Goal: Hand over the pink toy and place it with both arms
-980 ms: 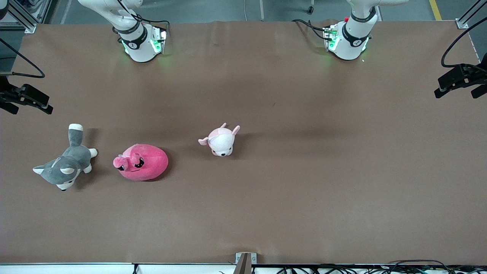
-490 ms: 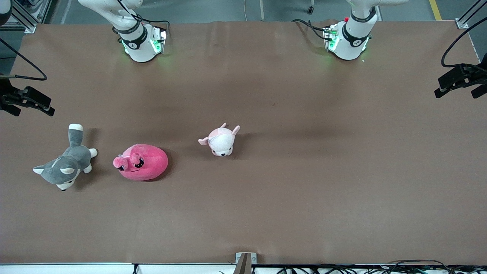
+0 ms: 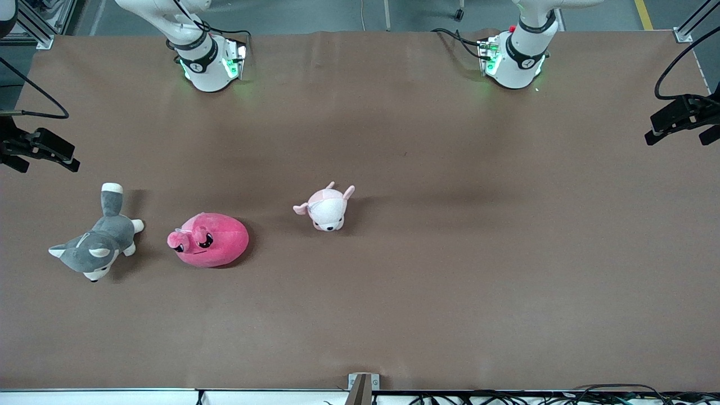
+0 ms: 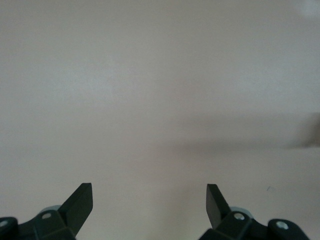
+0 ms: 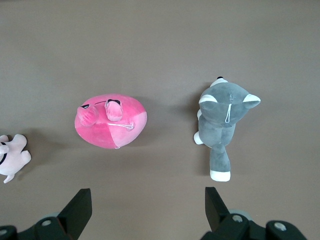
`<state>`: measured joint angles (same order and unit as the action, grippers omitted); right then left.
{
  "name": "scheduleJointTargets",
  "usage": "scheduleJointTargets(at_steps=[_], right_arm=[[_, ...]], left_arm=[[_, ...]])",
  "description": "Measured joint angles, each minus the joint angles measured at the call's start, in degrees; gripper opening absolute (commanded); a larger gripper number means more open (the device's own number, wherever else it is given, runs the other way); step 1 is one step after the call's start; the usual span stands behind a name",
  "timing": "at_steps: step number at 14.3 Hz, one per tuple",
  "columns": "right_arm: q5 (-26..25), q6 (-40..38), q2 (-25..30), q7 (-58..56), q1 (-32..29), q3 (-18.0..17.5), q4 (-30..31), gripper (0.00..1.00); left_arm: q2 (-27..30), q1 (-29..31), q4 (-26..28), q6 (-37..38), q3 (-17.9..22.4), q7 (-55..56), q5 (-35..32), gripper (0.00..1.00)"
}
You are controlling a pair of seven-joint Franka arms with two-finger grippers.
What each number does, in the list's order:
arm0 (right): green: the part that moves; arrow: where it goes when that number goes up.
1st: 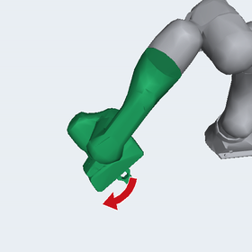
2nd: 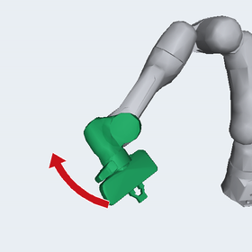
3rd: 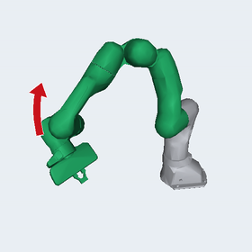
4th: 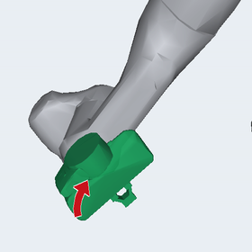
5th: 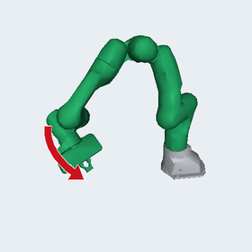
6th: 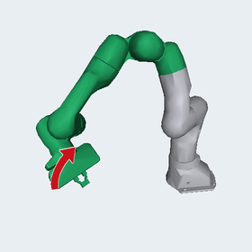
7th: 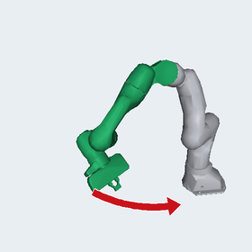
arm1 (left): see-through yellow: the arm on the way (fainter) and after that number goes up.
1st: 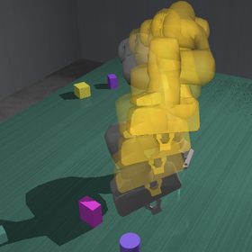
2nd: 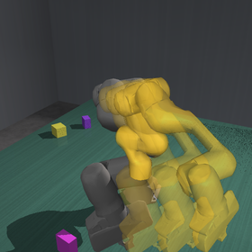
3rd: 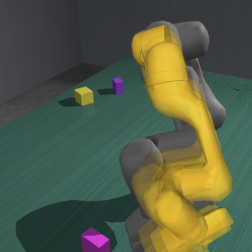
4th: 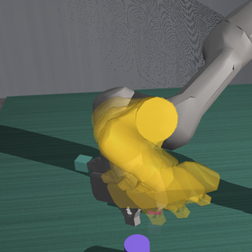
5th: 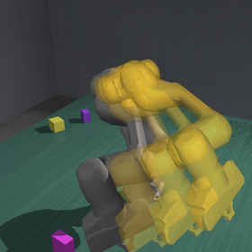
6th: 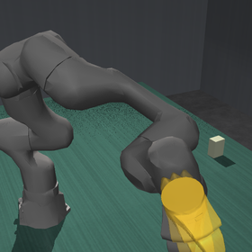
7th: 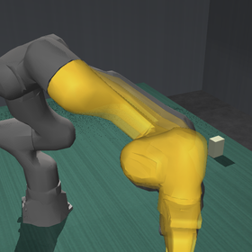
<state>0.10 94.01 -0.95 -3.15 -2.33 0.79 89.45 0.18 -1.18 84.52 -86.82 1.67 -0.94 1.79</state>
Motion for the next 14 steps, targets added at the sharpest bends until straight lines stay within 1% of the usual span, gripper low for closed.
scheduleJointTargets(at_steps=[2,4,14], right_arm=[[-0.11,0.0,0.0,-0.2,0.0,0.03,0.01,1.0],[-0.13,-0.02,0.0,-0.33,0.0,0.04,0.03,1.0],[-0.15,0.04,0.04,-0.58,-0.01,0.11,0.02,1.0]], left_arm=[[0.0,1.94,0.0,0.0,-2.23,0.0,0.0,1.0],[0.0,2.43,-0.02,0.0,-2.93,0.0,0.0,1.0],[0.0,2.51,-0.09,0.0,-3.15,0.0,0.0,1.0]])
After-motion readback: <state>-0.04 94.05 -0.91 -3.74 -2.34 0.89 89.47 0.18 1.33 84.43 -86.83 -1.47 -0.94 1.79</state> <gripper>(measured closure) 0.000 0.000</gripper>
